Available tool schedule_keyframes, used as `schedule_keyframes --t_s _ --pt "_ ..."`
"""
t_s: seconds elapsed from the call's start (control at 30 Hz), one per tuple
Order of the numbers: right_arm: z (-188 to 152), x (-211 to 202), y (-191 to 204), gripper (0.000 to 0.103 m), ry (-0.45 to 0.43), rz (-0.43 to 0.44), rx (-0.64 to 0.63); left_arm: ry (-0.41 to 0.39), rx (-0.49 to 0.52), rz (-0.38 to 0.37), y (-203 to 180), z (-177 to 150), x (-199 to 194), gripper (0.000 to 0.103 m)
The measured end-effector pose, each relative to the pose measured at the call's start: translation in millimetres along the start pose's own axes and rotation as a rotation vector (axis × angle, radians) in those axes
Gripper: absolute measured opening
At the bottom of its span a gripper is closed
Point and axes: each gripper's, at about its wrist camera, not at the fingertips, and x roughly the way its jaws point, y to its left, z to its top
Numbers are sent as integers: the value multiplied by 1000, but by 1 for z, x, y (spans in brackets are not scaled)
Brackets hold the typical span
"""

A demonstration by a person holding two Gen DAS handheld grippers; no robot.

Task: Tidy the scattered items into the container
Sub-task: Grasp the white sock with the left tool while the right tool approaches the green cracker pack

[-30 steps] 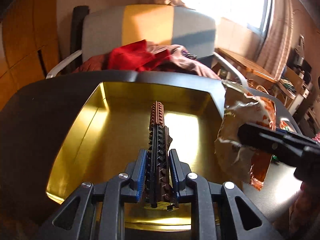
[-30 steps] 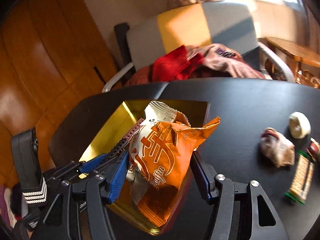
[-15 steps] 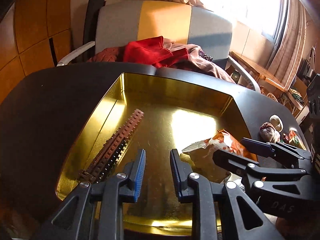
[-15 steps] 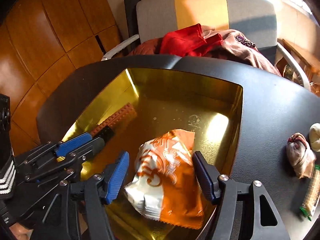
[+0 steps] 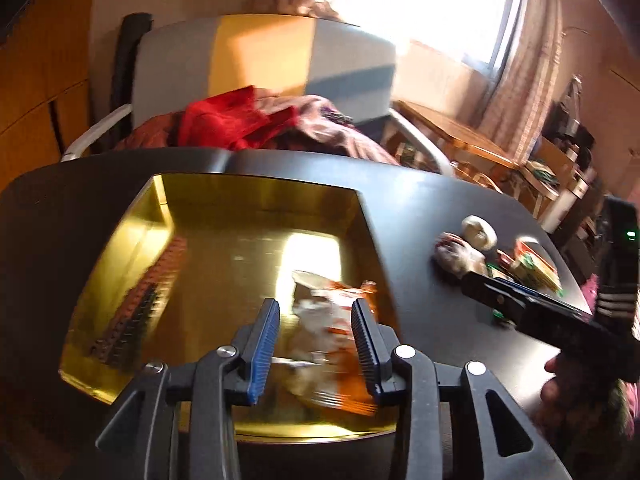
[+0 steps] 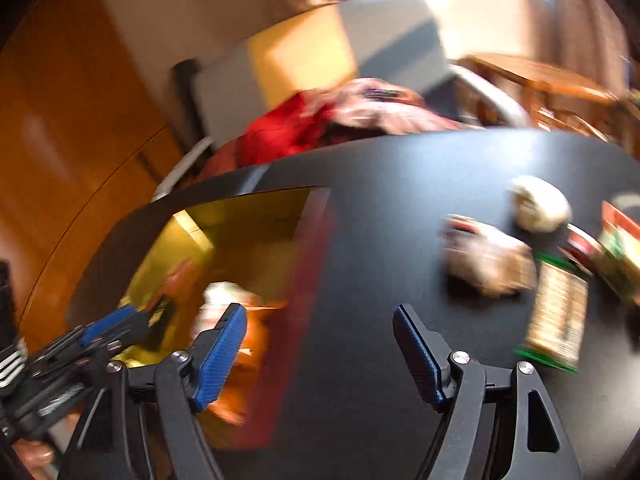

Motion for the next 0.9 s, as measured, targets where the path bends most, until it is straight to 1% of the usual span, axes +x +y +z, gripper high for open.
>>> schedule_keyframes --t_s 0.13,0.2,0.3,0.4,0.53,0.57,0.63,0.77,0.9 --pt "-10 -16 -64 77 -23 -103 119 44 86 -61 -42 -2 10 40" --pt "-17 -24 -91 77 -34 -131 175 67 117 -96 -62 -2 16 41" --pt "-24 -32 -114 77 -53 -155 194 99 145 -139 -88 3 28 41" --pt "-23 -34 -123 77 -67 -151 164 116 151 -167 -110 14 42 41" --pt "-9 -25 -125 72 -71 -142 86 140 156 -183 -136 40 67 41" --pt "-3 -18 -126 69 -59 -140 63 145 153 -178 -141 47 76 41" --pt "7 -4 -128 67 -37 -145 21 156 145 -170 -148 59 92 41" --pt "21 20 -133 66 9 -159 -44 185 120 -141 -158 82 130 41" --pt "30 40 -138 67 55 -170 -103 222 120 -129 -168 93 166 41"
